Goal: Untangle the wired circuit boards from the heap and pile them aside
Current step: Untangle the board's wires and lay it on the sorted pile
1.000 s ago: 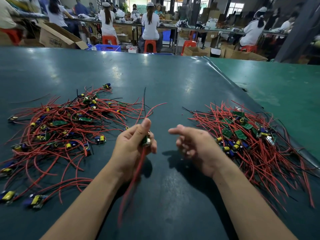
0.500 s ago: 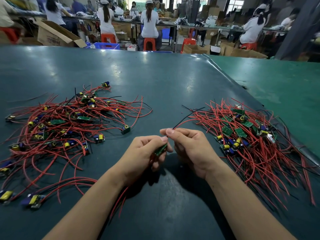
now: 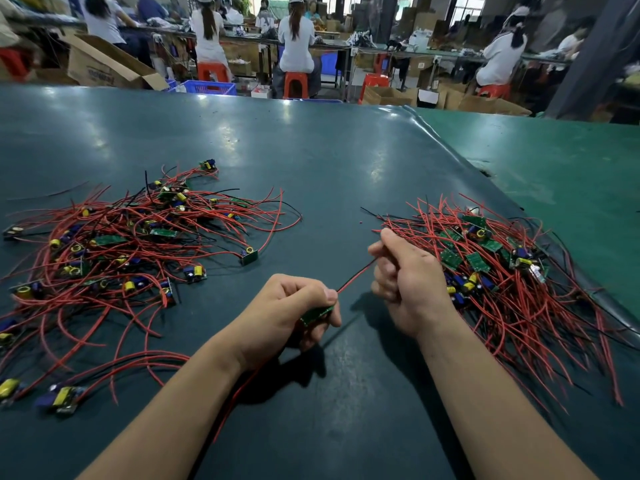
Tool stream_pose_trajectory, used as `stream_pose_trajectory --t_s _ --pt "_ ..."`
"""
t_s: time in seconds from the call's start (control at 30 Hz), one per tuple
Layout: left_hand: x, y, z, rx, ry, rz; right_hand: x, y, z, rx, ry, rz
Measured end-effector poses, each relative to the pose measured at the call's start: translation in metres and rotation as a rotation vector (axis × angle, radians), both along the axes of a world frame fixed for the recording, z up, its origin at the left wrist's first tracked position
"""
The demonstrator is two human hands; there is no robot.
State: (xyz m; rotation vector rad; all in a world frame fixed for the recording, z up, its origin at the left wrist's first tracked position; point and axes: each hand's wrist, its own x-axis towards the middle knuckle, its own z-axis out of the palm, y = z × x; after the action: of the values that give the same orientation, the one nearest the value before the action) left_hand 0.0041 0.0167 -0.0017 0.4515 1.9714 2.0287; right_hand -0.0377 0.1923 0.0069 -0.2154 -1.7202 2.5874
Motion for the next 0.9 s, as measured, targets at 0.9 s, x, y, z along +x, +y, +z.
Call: stream_pose_trajectory --t_s 0.9 --pt "-0.001 0.002 -0.002 -0.051 0.018 0.060 0.003 0.002 0.003 0.100 0.016 0.059"
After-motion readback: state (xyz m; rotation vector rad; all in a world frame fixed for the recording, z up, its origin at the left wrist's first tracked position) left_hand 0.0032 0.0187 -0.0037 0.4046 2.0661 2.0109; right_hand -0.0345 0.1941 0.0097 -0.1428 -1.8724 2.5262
